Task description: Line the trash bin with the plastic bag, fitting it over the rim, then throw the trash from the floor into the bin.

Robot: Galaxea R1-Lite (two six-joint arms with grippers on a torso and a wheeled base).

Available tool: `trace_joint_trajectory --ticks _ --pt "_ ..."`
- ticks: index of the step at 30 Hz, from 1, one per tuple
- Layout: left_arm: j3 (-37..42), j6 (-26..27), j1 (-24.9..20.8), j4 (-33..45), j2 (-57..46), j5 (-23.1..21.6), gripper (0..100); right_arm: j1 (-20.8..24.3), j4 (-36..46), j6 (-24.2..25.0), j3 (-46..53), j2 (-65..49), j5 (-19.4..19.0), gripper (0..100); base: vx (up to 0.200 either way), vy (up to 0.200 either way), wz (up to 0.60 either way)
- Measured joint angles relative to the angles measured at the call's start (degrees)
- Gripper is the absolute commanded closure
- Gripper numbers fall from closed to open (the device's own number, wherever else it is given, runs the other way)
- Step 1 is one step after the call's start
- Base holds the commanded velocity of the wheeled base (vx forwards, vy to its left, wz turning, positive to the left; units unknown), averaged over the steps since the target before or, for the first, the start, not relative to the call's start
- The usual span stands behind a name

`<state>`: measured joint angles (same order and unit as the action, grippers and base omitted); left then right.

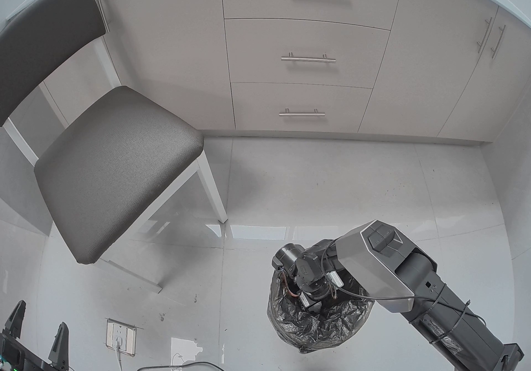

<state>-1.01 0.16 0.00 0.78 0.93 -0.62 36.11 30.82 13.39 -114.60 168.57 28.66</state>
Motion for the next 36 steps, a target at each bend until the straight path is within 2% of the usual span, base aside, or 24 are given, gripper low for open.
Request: trace_joint_trajectory --ticks 7,18,26,32,36 --pt "0.0 0.0 0.0 0.0 0.0 0.0 0 0.0 2.9 -1.5 0.0 -2.5 -0.1 100 0.000 0.000 0.00" --pt "0.0 0.0 0.0 0.0 0.0 0.0 0 0.7 17.4 -0.3 0.0 -10.9 -0.2 100 0.000 0.000 0.00" --pt "0.0 0.0 0.0 0.0 0.0 0.0 0 0.7 24.2 0.0 0.0 -18.6 0.1 100 0.000 0.000 0.00" --pt "0.0 0.0 0.0 0.0 0.0 0.0 0 0.0 36.5 1.4 0.0 -25.5 1.3 100 0.000 0.000 0.00" --pt "0.0 0.0 0.0 0.0 0.0 0.0 0 -0.4 48.7 4.3 0.0 -31.4 2.0 100 0.000 0.000 0.00"
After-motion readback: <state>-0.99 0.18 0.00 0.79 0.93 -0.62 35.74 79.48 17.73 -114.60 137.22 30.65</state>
